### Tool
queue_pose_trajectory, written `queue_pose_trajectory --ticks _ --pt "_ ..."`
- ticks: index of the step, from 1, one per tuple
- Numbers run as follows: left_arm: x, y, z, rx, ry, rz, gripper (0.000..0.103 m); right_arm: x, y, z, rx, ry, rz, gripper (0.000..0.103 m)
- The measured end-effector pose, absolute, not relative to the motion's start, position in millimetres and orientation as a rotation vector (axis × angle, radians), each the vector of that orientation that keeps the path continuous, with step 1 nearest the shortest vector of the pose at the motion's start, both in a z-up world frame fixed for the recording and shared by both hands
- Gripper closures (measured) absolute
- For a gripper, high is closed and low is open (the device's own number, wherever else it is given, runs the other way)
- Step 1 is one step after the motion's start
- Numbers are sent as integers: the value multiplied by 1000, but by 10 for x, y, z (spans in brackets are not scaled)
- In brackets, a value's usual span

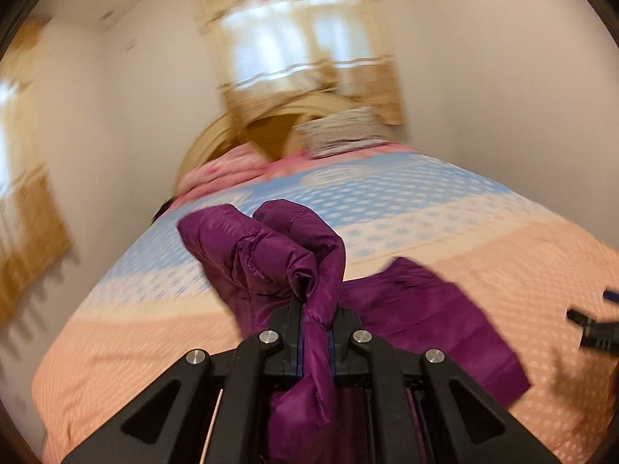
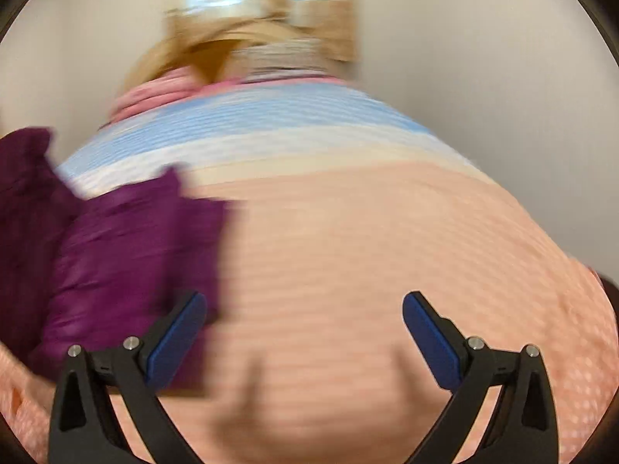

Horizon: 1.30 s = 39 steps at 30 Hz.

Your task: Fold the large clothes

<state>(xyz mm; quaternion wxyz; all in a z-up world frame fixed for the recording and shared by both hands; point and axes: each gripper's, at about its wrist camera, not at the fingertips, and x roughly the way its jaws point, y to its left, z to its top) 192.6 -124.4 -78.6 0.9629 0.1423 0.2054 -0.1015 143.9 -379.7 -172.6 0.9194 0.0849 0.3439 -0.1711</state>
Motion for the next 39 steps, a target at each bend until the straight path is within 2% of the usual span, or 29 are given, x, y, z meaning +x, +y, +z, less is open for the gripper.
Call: queue_pose_trajectory --ticks 6,10,13,18,21,22,23,24,29,32,35,39 --pt "1861 -2303 -1455 519 448 -337 96 1186 -4508 -1905 238 718 -506 0" --pt "1790 -2644 -1957 629 490 -383 96 1014 -4538 -1967 266 727 -512 0" --pt "1731 -2711 -2059 667 454 -369 95 1037 -4539 -2000 268 739 -495 0" --pt "1609 -2698 -1905 690 424 -390 81 1057 -4503 -2036 259 754 -471 0" --pt "1411 -2664 -1692 682 369 -415 54 1106 -4468 -2018 244 752 -471 0" --pt "1313 -2614 -1587 669 346 -426 33 1115 -4451 -1999 240 750 -473 0" --pt "1236 -2585 -1506 662 322 -432 16 1126 -4435 -1971 236 748 -473 0" --pt "1148 -2513 -1406 647 292 -443 12 1146 -4420 -1938 229 747 -476 0" --pt "1228 -2065 -1047 540 333 -434 11 1337 -4261 -1734 219 750 -456 1" --pt "1733 -1671 -1004 471 398 -250 10 1597 -4030 -1466 207 744 -392 12" --pt "2441 -1205 -1081 385 523 -3 10 1940 -3664 -1128 167 718 -330 17" --pt "3206 -636 -1182 199 659 251 10 2524 -3058 -747 105 701 -281 30"
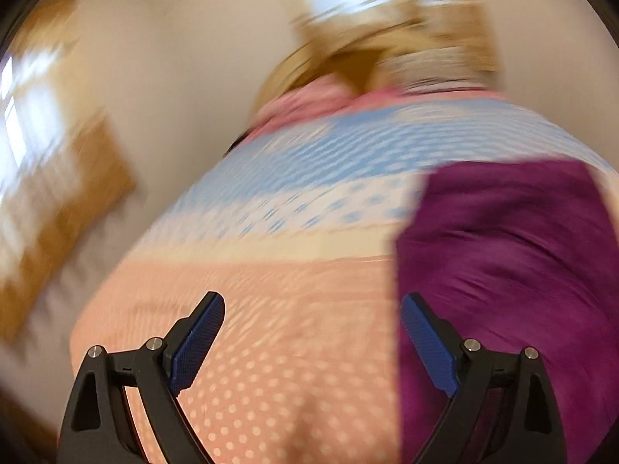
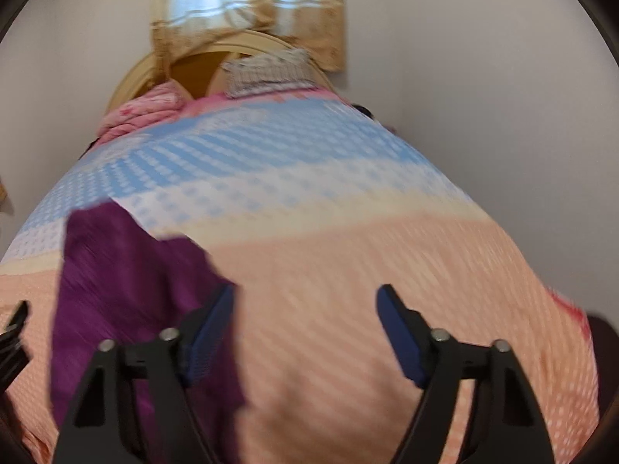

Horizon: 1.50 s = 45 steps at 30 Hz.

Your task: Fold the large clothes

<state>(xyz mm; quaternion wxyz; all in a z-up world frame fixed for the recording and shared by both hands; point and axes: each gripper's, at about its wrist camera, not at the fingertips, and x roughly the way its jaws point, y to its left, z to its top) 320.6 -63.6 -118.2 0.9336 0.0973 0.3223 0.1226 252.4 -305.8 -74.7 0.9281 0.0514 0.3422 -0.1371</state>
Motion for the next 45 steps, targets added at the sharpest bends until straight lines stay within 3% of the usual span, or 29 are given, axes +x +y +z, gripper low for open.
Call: queue_pose_trajectory --ticks 8,17,22,45 --pt "3788 -492 -1363 -46 773 297 10 3422 -2246 -764 130 724 -261 40" --pt "3946 -1150 -1608 32 773 198 10 3366 -2649 -1636 276 753 -279 49" --pt "3874 -1572 -1723 165 699 212 10 3272 -2903 -1803 301 747 -290 49" --pt "4160 -1634 -2018 161 776 237 4 3400 -2997 -2122 308 799 -247 43"
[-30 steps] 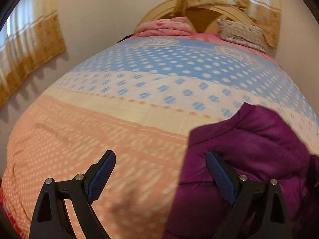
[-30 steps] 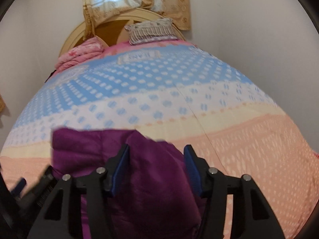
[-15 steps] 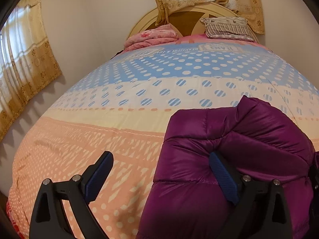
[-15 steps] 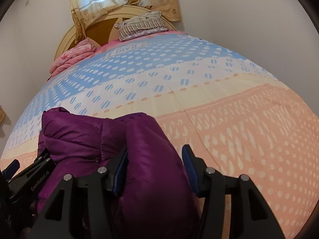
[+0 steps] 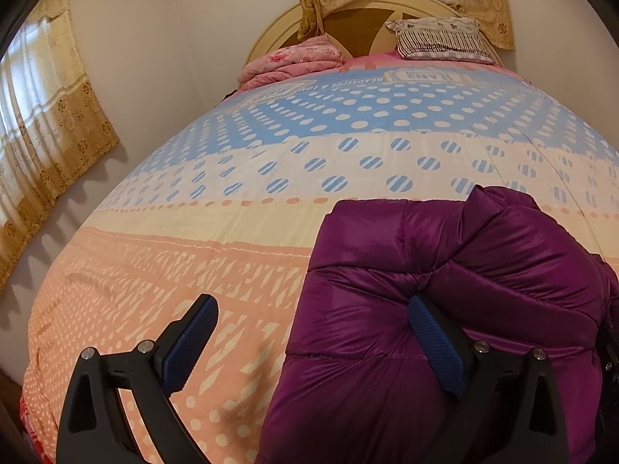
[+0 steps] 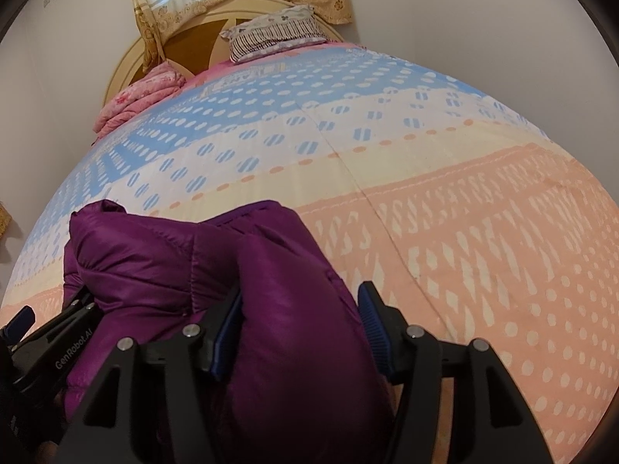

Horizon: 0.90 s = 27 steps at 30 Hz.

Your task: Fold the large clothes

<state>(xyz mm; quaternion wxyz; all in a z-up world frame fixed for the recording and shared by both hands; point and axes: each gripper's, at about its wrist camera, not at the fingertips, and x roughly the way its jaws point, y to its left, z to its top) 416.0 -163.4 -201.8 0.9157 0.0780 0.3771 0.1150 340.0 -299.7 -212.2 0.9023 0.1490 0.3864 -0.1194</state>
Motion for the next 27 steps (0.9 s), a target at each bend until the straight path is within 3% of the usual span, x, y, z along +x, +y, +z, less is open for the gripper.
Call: queue_pose_trajectory --ticks 27 --pt "4185 -1601 -2079 130 791 223 3 3555 -2933 -2250 252 891 -256 36"
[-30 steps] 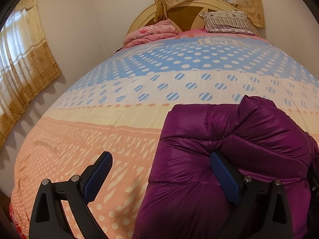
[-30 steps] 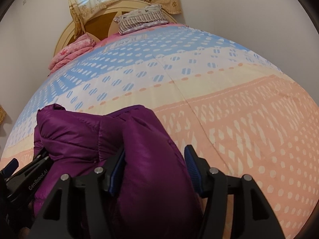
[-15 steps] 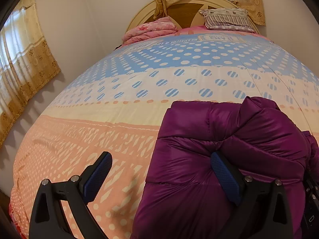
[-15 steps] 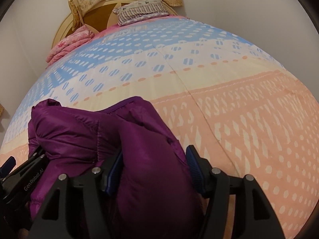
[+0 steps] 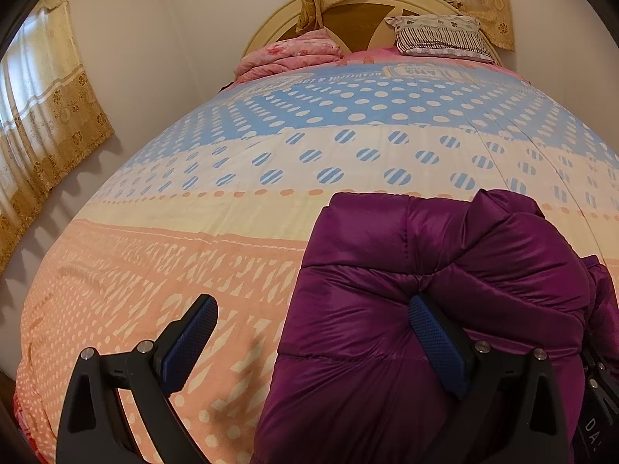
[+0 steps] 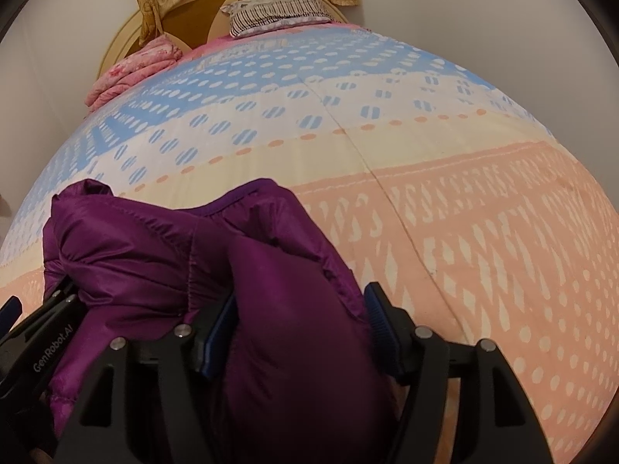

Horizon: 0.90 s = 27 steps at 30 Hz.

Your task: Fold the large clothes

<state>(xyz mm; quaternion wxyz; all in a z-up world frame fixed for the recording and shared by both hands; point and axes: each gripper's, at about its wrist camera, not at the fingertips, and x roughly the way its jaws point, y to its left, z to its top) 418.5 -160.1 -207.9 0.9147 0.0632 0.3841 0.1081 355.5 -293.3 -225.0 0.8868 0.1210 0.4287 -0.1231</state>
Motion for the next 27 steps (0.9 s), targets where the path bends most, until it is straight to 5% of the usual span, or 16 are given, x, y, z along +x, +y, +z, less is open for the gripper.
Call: queue_pose_trajectory --ticks 27 --pt "4216 -1566 -2091 92 824 171 3 3632 -2924 -2277 239 915 -246 33"
